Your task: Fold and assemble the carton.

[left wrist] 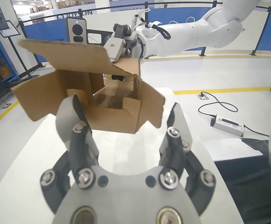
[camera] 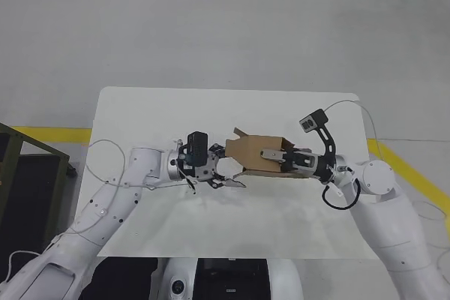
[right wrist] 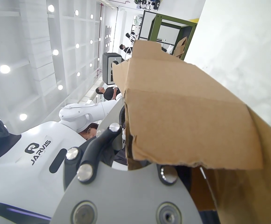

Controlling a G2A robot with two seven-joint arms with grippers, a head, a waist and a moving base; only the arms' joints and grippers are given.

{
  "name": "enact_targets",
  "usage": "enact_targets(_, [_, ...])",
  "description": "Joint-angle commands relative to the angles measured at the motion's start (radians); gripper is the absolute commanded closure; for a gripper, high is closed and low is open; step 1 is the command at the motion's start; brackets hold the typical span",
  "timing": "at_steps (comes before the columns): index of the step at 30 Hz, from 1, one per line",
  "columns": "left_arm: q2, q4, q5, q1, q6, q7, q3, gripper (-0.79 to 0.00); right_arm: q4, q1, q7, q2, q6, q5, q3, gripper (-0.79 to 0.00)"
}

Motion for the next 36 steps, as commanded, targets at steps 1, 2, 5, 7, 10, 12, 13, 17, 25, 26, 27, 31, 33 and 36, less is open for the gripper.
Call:
enact_targets(1, [0.006,0.012,-0.009,-0.013,0.0,0.001,0.008,-0.446,-0.001,0.0,0.002,0.0,0.001,-0.001,-0.001,0.0])
enact_targets(2, [0.008,0.017,-0.013,-0.019,0.0,0.003,0.012,-0.449,-0.002,0.0,0.003,0.0,0.0,-0.002,-0.001,0.0])
enact_targets(5, [0.018,0.037,-0.021,-0.036,0.0,0.014,0.025,-0.428,-0.003,-0.001,0.003,0.001,-0.001,-0.003,-0.001,0.0])
enact_targets(7, [0.025,0.05,-0.02,-0.044,0.0,0.027,0.034,-0.428,-0.004,-0.001,0.005,0.001,0.002,-0.003,-0.001,0.0])
enact_targets(10, [0.036,0.067,-0.007,-0.05,0.0,0.053,0.05,-0.437,-0.005,-0.001,0.005,0.001,0.004,-0.006,-0.001,0.0])
enact_targets(12, [0.044,0.076,0.005,-0.054,0.0,0.076,0.059,-0.453,-0.005,-0.001,0.004,0.002,0.004,-0.005,0.0,0.0])
enact_targets(13, [0.047,0.081,0.011,-0.056,0.0,0.088,0.064,-0.468,-0.005,-0.001,0.004,0.002,0.004,-0.005,0.0,0.0])
enact_targets(17, [0.058,0.096,0.035,-0.061,0.0,0.138,0.076,-0.785,0.006,-0.001,-0.003,0.002,0.003,0.002,0.006,0.0])
enact_targets(25, [0.07,0.107,0.078,-0.021,0.045,0.232,0.035,-0.785,0.016,-0.016,-0.039,0.007,-0.013,0.012,0.048,0.0])
enact_targets(26, [0.07,0.107,0.078,-0.021,0.045,0.232,0.035,-0.785,0.016,-0.016,-0.039,0.007,-0.013,0.012,0.048,0.0])
enact_targets(27, [0.07,0.107,0.078,-0.021,0.045,0.232,0.035,-0.785,0.016,-0.016,-0.039,0.007,-0.013,0.012,0.048,0.0])
enact_targets(31, [0.07,0.107,0.078,-0.021,0.045,0.232,0.035,-0.785,0.016,-0.016,-0.039,0.007,-0.013,0.012,0.048,0.0])
enact_targets(33, [0.07,0.107,0.078,-0.021,0.045,0.232,0.035,-0.785,0.016,-0.016,-0.039,0.007,-0.013,0.012,0.048,0.0])
enact_targets(36, [0.069,0.105,0.073,-0.017,0.055,0.224,0.034,-0.785,0.016,-0.016,-0.039,0.007,-0.013,0.012,0.048,0.0])
